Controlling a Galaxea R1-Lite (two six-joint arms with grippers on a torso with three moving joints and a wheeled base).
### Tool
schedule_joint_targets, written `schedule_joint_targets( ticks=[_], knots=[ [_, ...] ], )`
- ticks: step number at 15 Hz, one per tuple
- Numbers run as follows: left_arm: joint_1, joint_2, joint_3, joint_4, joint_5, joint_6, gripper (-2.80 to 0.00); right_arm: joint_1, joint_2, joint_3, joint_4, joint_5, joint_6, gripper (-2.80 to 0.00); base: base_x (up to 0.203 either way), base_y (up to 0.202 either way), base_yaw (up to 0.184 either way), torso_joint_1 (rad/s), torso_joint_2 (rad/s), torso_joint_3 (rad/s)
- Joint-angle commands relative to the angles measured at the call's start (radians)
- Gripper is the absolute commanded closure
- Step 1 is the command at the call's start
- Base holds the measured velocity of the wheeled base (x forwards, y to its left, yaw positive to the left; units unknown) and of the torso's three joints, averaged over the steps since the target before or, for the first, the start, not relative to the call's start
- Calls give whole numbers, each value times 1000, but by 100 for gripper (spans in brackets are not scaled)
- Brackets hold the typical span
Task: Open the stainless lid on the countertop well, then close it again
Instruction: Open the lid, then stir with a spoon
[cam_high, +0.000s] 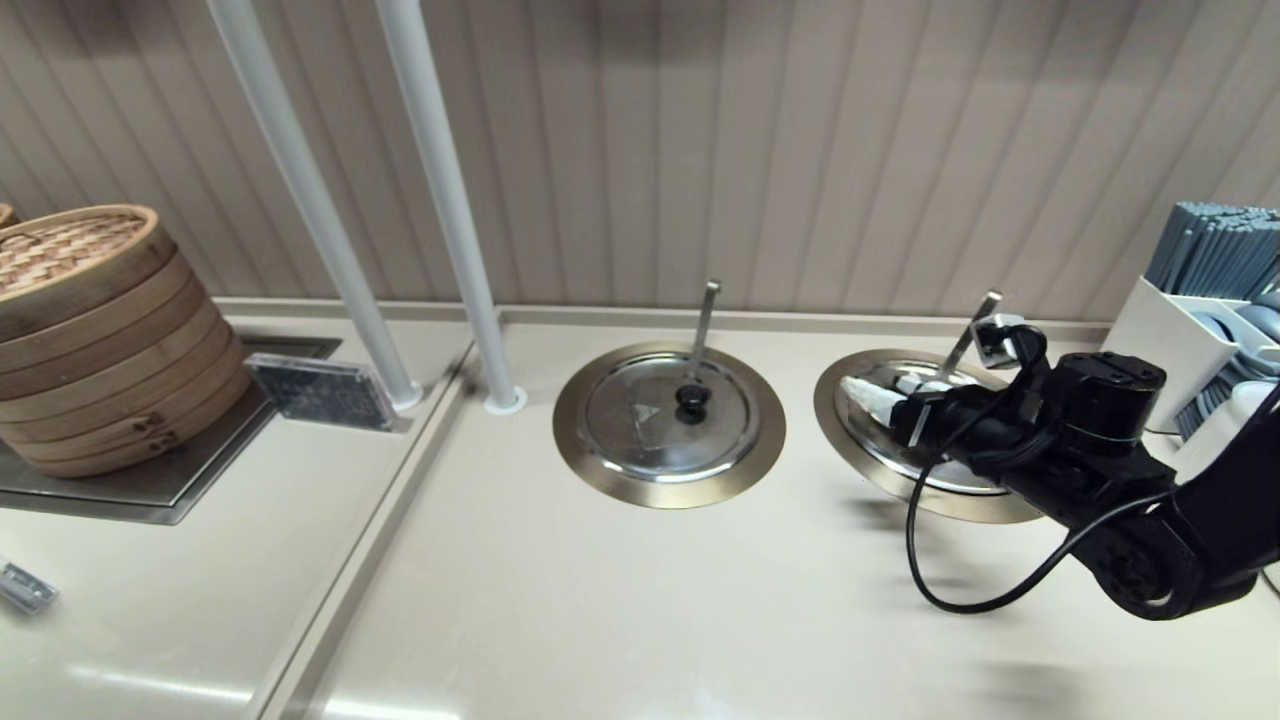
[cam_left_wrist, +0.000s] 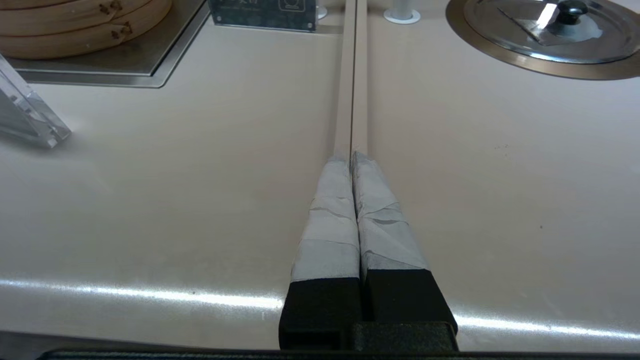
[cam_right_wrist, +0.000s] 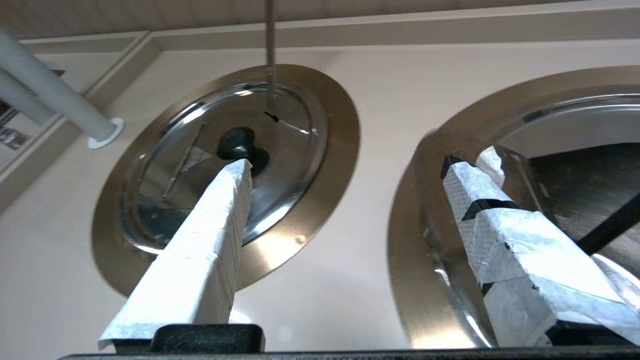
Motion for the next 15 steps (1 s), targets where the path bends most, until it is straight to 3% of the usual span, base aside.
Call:
schedule_joint_targets(
  ticks=[1,5,7,9,12,15],
  knots=[
    [0,0,-1,0,0,0,0,57,-95,39,-12,-5,3,-280,0,0,0,0,0,0],
    [0,0,1,0,0,-1,0,95,-220,26,117,-56,4,-280,0,0,0,0,0,0],
    [0,0,0,0,0,0,0,40,-227,-68,277,-149,-4,-280,0,0,0,0,0,0],
    [0,0,1,0,0,-1,0,-67,-200,-187,417,-218,-2,-280,0,0,0,0,0,0],
    [0,0,1,0,0,-1,0,-179,-74,-383,603,-243,-9,-280,0,0,0,0,0,0],
    [0,0,0,0,0,1,0,-234,68,-547,763,-246,-9,-280,0,0,0,0,0,0]
  ],
)
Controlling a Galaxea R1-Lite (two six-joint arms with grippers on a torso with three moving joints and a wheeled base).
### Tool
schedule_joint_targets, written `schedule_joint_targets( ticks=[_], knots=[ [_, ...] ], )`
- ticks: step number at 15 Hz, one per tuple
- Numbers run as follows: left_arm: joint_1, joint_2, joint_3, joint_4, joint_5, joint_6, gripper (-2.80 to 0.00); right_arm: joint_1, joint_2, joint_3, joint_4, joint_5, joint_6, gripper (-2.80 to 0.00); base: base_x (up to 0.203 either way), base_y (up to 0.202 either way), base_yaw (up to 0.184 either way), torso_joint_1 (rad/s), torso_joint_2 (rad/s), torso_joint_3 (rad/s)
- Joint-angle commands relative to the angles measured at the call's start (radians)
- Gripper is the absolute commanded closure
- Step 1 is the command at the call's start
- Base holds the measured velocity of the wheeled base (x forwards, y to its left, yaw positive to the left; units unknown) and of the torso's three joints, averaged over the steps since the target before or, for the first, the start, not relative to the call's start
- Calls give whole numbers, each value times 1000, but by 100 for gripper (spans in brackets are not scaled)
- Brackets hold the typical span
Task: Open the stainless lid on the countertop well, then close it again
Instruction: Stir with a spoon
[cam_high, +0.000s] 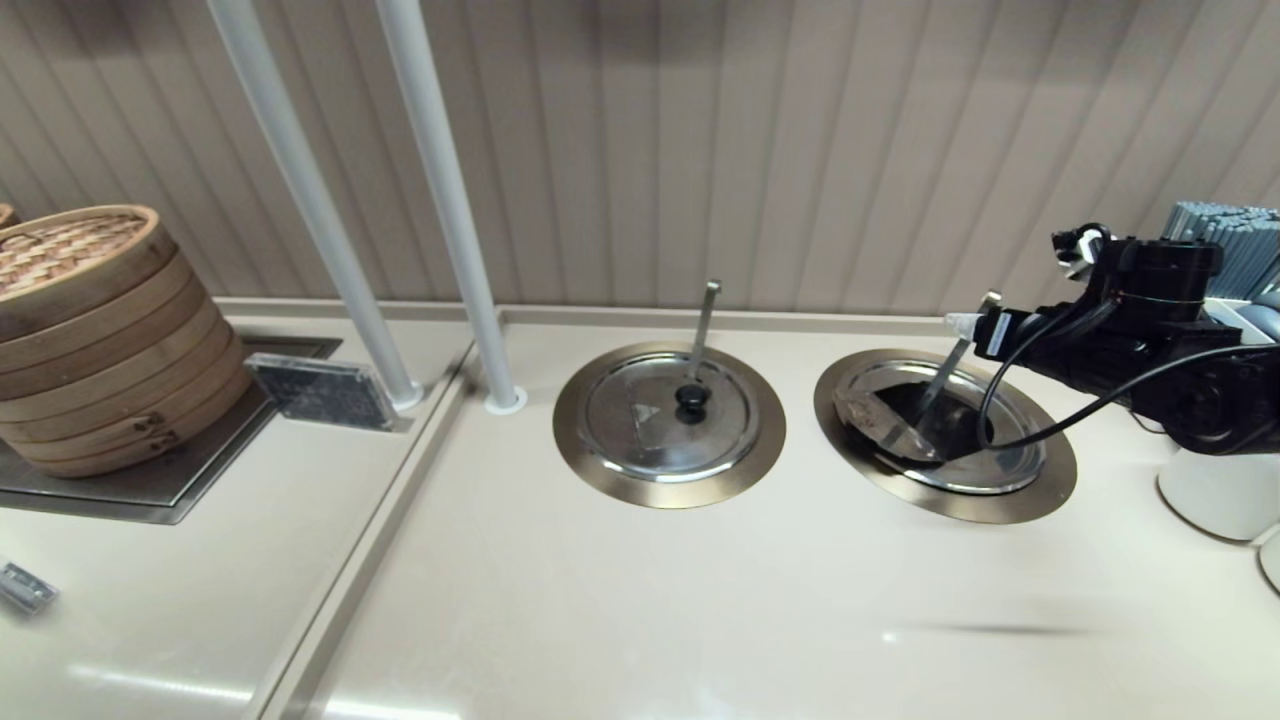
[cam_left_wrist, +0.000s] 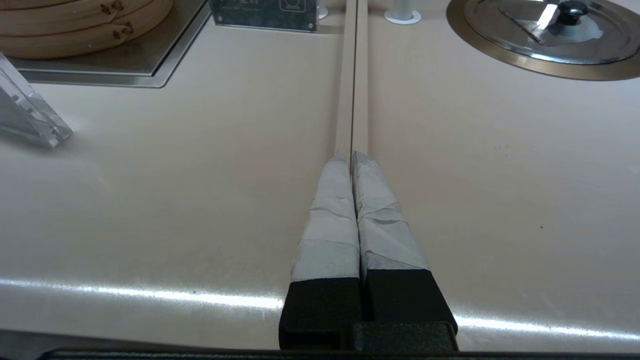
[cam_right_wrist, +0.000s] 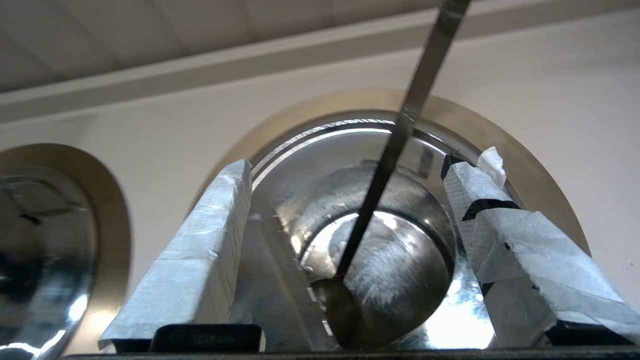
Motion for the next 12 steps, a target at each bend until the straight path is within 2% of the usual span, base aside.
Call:
schedule_joint_targets(
  ticks=[1,6,12],
  knots=[
    [0,0,0,0,0,1,0,-35,151,-102,65,-1,-6,-280,0,0,0,0,0,0],
    [0,0,-1,0,0,1,0,-62,310,-224,98,-15,-13,-280,0,0,0,0,0,0],
    [0,0,1,0,0,0,0,-82,477,-462,70,-27,-8,-280,0,0,0,0,0,0]
  ],
)
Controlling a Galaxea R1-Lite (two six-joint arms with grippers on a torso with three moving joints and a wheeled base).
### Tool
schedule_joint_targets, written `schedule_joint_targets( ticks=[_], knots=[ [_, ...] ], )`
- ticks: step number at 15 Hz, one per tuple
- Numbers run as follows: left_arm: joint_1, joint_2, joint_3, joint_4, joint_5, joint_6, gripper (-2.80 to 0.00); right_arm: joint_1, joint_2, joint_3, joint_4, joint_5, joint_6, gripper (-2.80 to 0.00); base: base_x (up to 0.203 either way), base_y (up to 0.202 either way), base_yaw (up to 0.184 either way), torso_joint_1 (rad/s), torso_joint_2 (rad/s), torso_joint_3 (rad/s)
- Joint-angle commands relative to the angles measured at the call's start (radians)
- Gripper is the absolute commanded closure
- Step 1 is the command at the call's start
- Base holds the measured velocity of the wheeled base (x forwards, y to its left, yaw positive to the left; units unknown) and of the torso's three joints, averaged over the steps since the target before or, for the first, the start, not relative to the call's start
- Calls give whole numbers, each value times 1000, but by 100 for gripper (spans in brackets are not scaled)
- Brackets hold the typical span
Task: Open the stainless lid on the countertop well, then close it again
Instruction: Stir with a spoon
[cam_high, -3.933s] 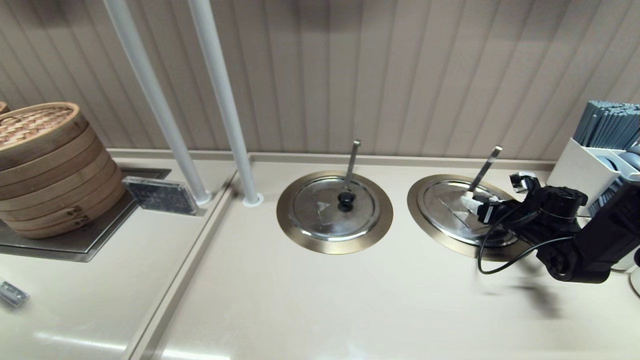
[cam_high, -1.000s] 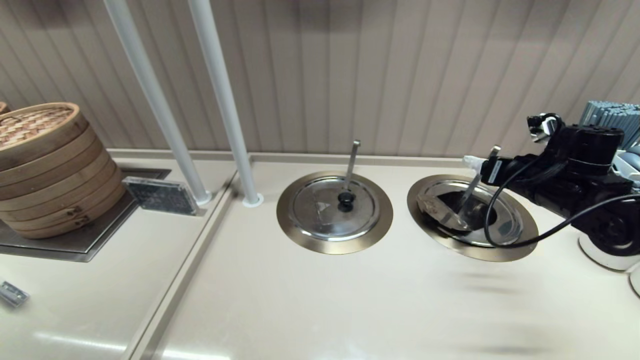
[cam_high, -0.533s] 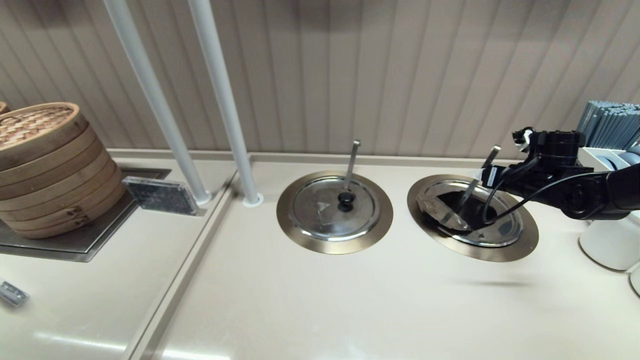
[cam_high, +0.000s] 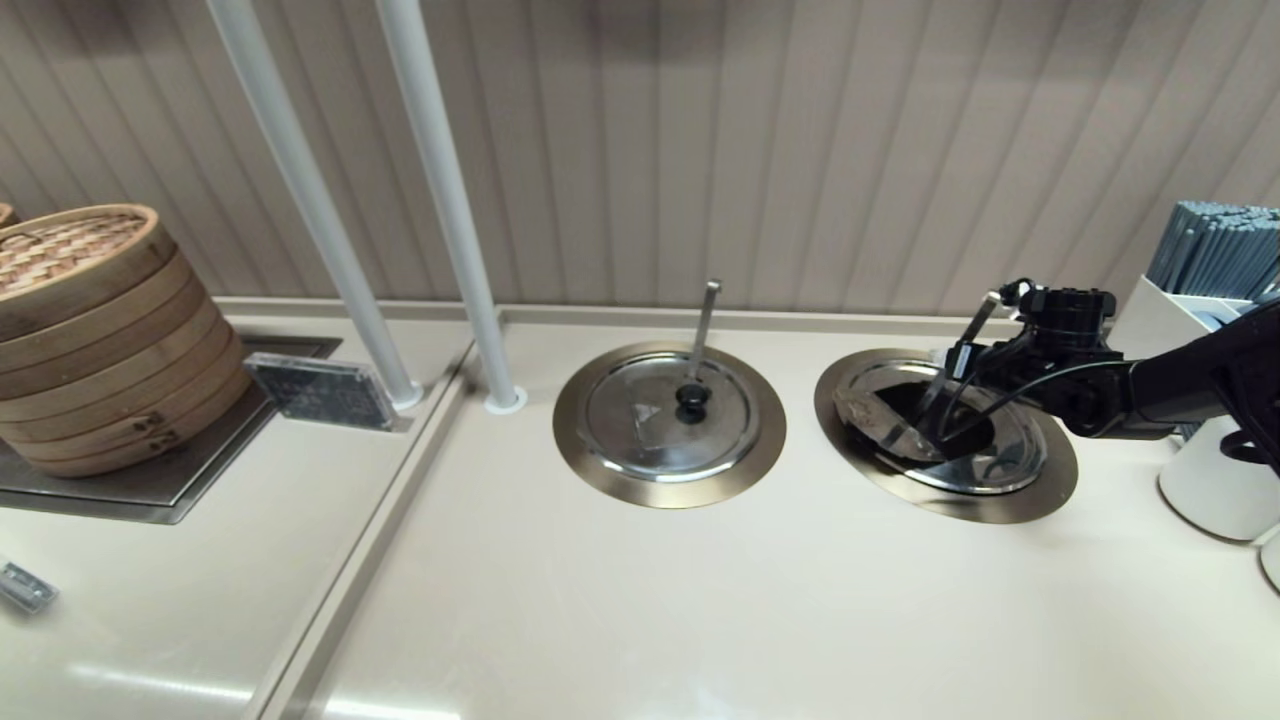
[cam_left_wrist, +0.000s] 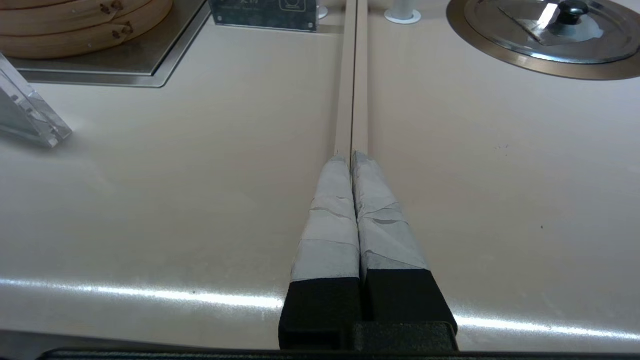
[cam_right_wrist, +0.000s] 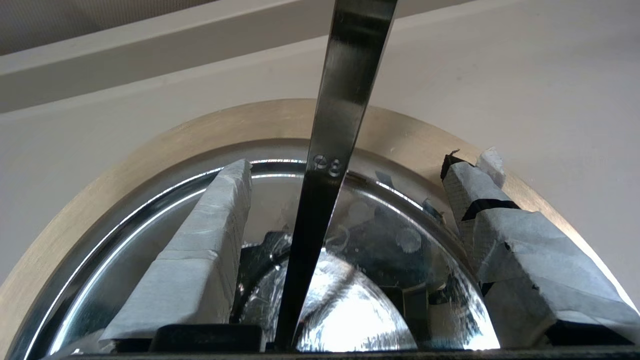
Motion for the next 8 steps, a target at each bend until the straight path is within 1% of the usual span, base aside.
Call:
schedule_joint_targets(
  ticks=[1,5,8],
  knots=[
    [0,0,1,0,0,0,0,-6,82,-81,-5,-1,3,-280,0,0,0,0,0,0],
    [0,0,-1,0,0,0,0,-5,152,-206,3,0,-4,-280,0,0,0,0,0,0],
    [0,0,-1,0,0,0,0,0,194,-274,8,-1,-6,-280,0,0,0,0,0,0]
  ],
)
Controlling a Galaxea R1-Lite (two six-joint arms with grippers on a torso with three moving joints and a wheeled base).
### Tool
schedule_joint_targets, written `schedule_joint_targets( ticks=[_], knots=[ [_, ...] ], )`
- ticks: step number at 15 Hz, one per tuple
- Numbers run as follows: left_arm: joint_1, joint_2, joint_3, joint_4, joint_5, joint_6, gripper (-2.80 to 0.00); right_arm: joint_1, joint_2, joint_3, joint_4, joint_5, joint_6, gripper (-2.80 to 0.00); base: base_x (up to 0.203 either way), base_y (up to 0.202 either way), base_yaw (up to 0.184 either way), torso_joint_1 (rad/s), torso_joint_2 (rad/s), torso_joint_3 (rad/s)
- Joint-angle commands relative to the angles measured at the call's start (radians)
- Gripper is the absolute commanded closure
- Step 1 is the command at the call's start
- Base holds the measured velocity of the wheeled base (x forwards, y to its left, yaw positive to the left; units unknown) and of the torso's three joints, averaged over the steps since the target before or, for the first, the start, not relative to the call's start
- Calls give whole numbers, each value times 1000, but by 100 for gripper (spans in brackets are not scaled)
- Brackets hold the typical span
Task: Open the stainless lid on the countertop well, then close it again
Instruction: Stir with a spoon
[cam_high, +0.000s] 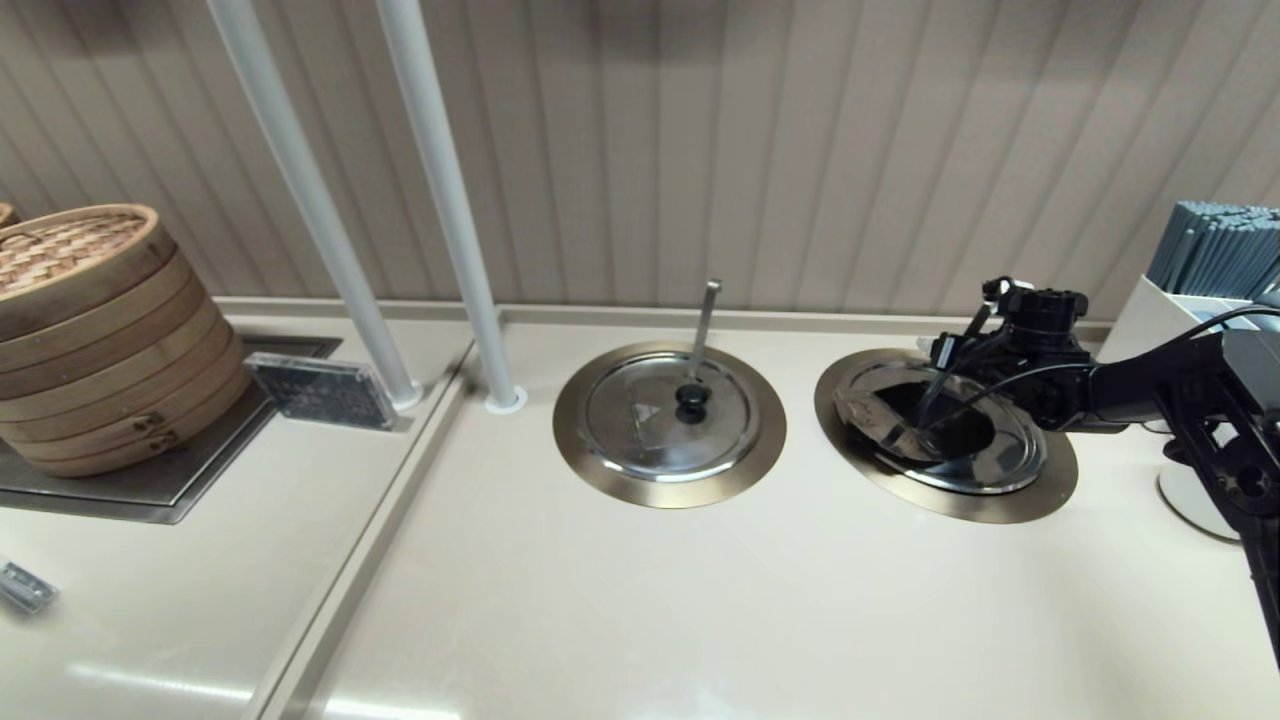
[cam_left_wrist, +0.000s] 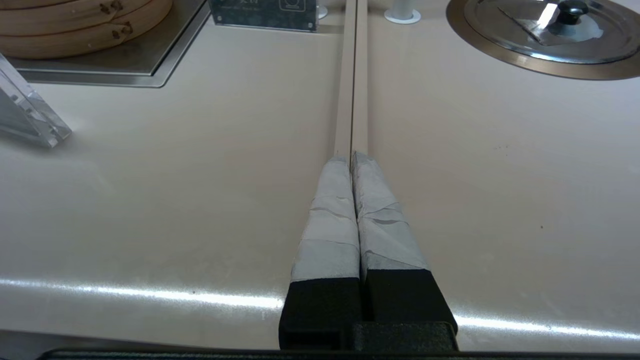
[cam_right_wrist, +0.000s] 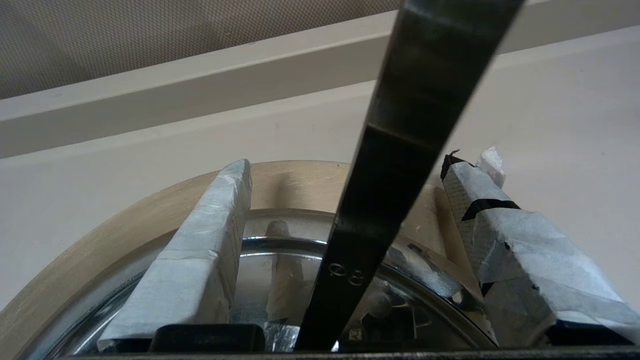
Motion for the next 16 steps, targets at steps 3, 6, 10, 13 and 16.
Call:
schedule_joint_targets(
  ticks=[3,6,10,13,16],
  knots=[
    [0,0,0,0,0,0,0,1,54,-58,22,-2,1,-280,0,0,0,0,0,0],
    [0,0,1,0,0,0,0,1,54,-82,21,-4,4,0,0,0,0,0,0,0],
    [0,0,-1,0,0,0,0,1,36,-85,19,-5,3,0,0,0,0,0,0,0],
    [0,0,1,0,0,0,0,2,9,-79,19,-7,7,0,0,0,0,0,0,0],
    [0,0,-1,0,0,0,0,1,-8,-59,19,-16,15,0,0,0,0,0,0,0]
  ],
)
